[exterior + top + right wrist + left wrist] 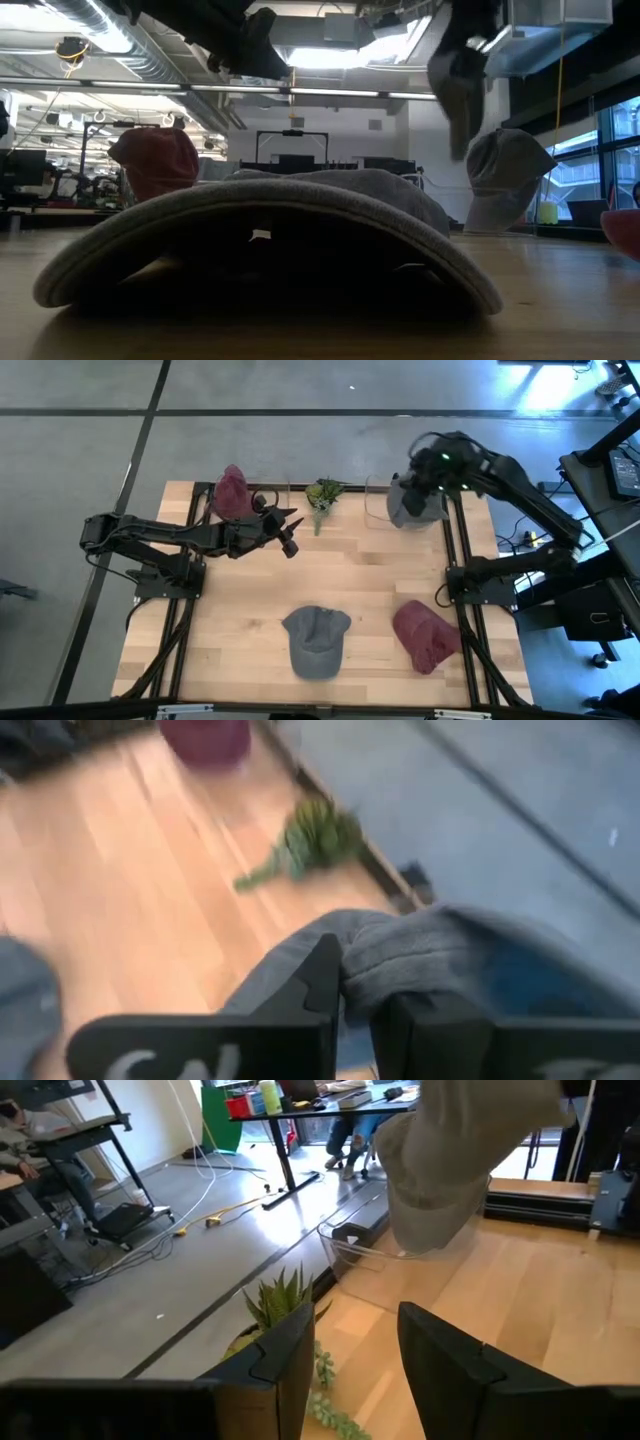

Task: Pick & Place hat
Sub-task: Put the top gray cap into the right transparent bin

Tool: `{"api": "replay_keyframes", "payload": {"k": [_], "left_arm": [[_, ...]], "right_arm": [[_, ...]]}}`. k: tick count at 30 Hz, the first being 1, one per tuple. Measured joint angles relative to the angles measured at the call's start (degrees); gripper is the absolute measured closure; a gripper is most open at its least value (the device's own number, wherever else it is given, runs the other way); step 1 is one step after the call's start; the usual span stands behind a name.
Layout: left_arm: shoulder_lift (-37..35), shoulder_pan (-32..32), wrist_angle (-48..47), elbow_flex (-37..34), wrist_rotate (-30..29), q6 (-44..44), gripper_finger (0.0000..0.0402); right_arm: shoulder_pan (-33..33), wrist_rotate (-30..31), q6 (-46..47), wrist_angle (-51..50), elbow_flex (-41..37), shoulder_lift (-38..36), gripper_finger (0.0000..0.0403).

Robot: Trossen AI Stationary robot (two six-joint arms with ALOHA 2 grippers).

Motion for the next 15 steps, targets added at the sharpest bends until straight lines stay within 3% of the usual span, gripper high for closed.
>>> {"api": "replay_keyframes", "payload": {"k": [5,15], "left_arm": [[0.0,0.0,-1.4,0.0,0.0,-1.3,0.0260],[0.0,0.0,-3.9,0.0,0.0,-2.8,0.0260]], "right_arm": [[-6.6,-2.3,-5.6,-5.1,0.0,6.5,0.0373],[-14.5,-0.4,-11.7,-7.4,0.0,15.5,0.0373]]}}
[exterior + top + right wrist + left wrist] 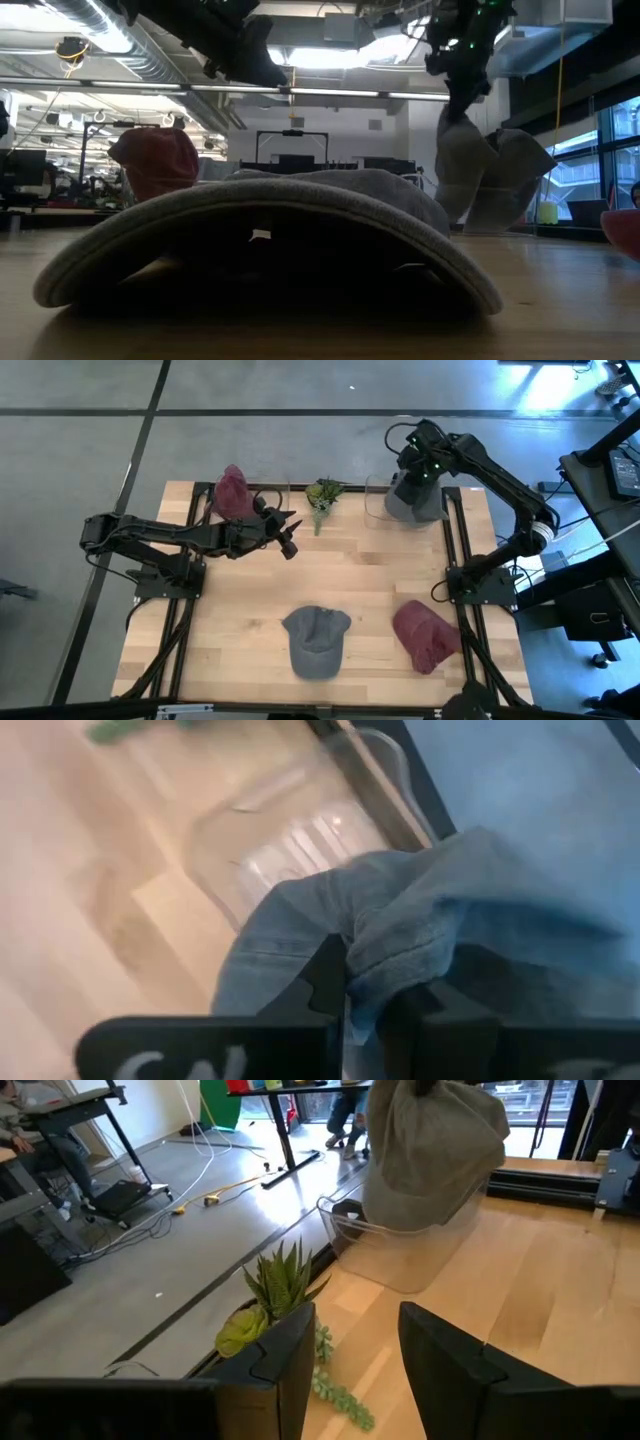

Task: Pick & Place hat
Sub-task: Put the top gray cap into the right transparent bin

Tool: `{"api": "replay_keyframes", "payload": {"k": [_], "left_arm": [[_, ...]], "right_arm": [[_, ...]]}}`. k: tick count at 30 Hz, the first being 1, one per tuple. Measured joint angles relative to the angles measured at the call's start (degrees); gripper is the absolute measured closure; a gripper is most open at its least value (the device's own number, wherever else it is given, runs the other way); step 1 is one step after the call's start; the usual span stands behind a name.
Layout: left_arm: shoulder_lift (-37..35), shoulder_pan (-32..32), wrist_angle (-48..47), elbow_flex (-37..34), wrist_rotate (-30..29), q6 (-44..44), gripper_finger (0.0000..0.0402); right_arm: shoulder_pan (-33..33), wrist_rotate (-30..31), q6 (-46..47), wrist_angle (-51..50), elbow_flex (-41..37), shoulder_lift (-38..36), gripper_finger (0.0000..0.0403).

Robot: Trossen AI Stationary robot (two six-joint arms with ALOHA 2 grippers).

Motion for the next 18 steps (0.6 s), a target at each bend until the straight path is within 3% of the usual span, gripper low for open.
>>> {"api": "replay_keyframes", "payload": {"k": [15,18], "left_arm": [[0.0,0.7,0.0,0.0,-0.4,-1.5,0.0260],[0.0,0.7,0.0,0.0,-0.4,-2.2,0.0260]], "right_arm": [[-5.2,15.8,-1.5,-5.8,0.0,2.1,0.0373],[-5.2,18.6,-1.5,-5.8,0.0,2.1,0.0350]]}}
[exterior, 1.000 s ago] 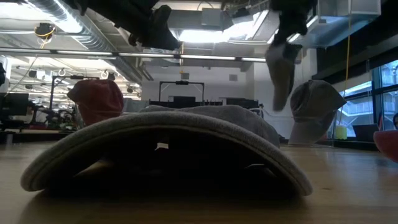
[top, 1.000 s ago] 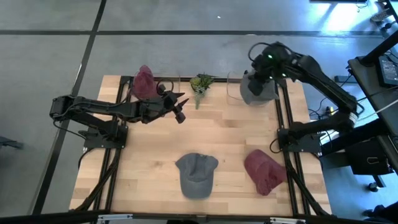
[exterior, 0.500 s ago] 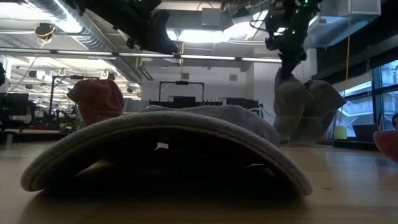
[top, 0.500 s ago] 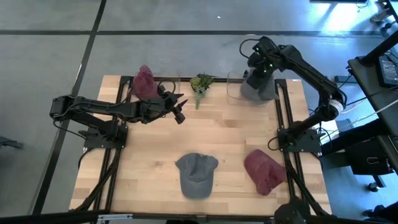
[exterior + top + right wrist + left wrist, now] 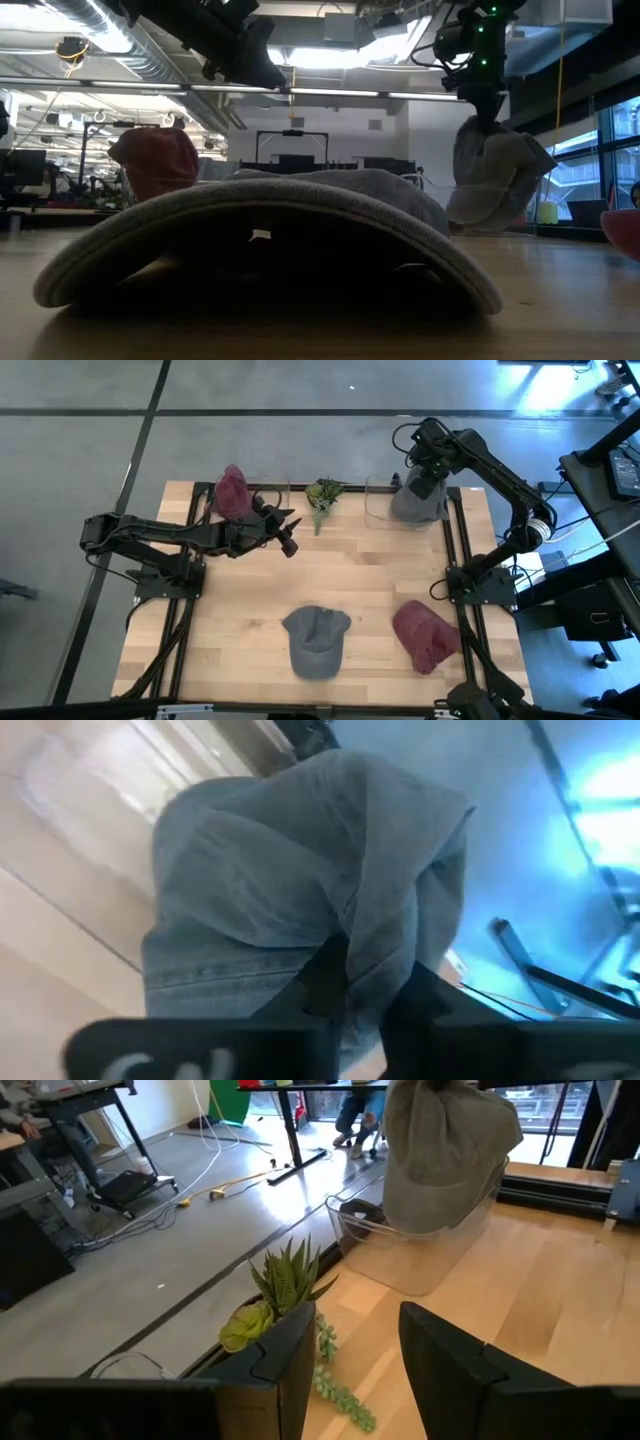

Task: Pick & Place hat
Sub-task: Put the top gray cap into the right transparent bin, then put the red cap into the left transparent bin

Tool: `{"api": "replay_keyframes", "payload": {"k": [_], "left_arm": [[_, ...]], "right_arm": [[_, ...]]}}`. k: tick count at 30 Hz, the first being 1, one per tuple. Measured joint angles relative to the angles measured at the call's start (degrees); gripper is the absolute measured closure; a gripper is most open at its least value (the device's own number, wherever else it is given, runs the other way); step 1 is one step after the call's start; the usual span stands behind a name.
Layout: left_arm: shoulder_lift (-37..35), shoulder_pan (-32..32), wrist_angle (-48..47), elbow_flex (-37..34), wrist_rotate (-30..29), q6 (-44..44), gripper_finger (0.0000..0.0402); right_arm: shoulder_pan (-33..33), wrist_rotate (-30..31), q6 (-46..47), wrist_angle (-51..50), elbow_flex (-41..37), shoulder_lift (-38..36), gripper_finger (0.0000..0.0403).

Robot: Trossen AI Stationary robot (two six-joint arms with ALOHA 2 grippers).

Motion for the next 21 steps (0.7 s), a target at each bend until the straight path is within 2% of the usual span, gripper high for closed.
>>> {"api": "replay_keyframes", "payload": {"k": [6,12,16,21], "left_arm": [[0.0,0.0,0.0,0.0,0.6,-0.1,0.0260],[0.0,0.0,-0.1,0.0,1.7,-0.2,0.0260],[0.0,0.0,-0.8,0.0,1.7,-0.1,0.0260],[0.0,0.0,-1.5,0.0,1.7,-0.2,0.0260]], "right_arm": [[0.0,2.1,-0.5,0.0,0.0,0.0,0.0249],[0.2,7.7,1.4,-1.1,0.0,-0.1,0.0155],[1.1,8.0,2.7,-2.6,1.2,-0.1,0.0123],[2.4,8.1,7.7,-5.0,6.5,-0.1,0.0113]]}}
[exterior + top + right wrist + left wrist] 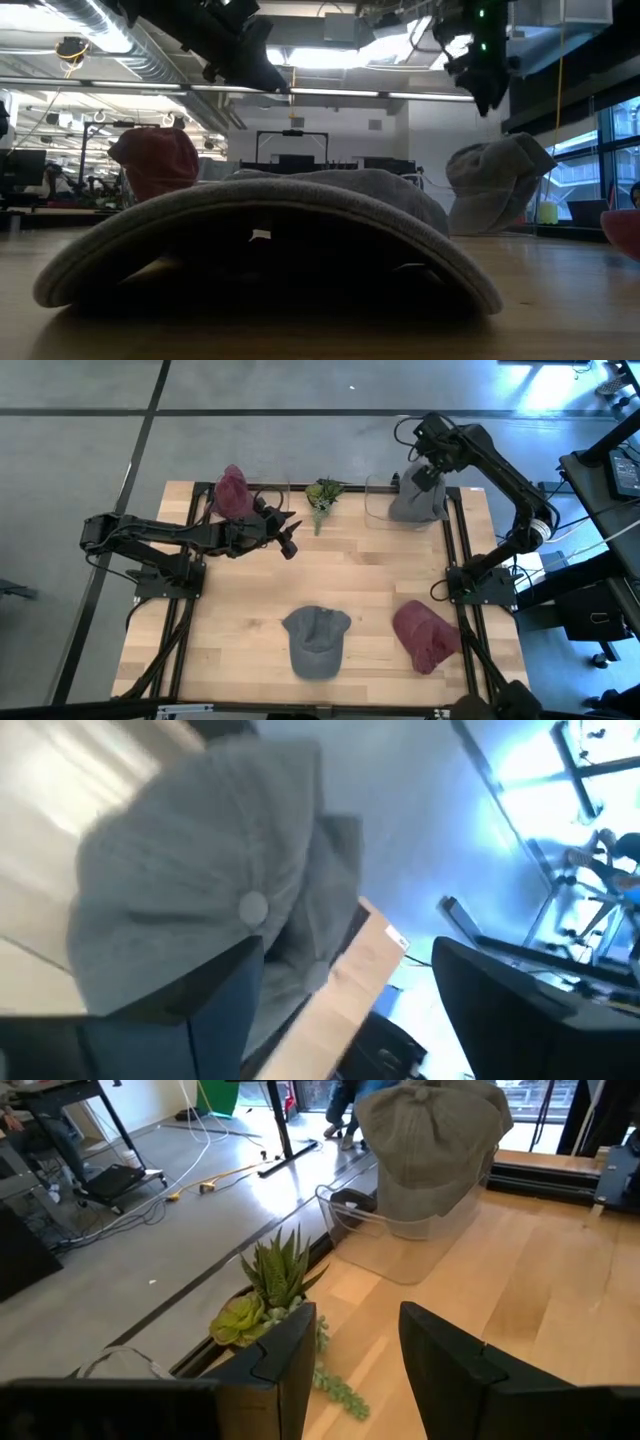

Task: Pick & Place hat
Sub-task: Put the red cap into the left transparent bin

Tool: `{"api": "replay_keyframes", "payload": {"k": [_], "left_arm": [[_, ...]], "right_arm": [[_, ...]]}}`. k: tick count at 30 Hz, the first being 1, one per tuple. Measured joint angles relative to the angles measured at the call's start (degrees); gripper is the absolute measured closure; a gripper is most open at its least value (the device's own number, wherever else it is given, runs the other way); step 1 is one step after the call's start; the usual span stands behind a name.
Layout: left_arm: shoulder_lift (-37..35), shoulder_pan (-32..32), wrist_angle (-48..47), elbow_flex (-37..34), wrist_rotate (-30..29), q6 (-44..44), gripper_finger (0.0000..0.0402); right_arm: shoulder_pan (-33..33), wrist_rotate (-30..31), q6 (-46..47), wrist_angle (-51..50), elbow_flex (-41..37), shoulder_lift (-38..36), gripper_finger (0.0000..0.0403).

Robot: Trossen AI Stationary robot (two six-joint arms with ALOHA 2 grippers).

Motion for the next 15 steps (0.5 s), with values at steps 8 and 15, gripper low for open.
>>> {"api": "replay_keyframes", "payload": {"k": [8,15], "left_arm": [[0.0,0.0,-0.2,0.0,4.3,0.0,0.0260],[0.0,-0.1,-0.2,0.0,7.7,0.0,0.0260]], "right_arm": [[9.6,-12.8,6.2,0.9,7.8,-2.6,0.0112],[25.3,-15.1,12.1,4.5,4.1,-6.3,0.0112]]}}
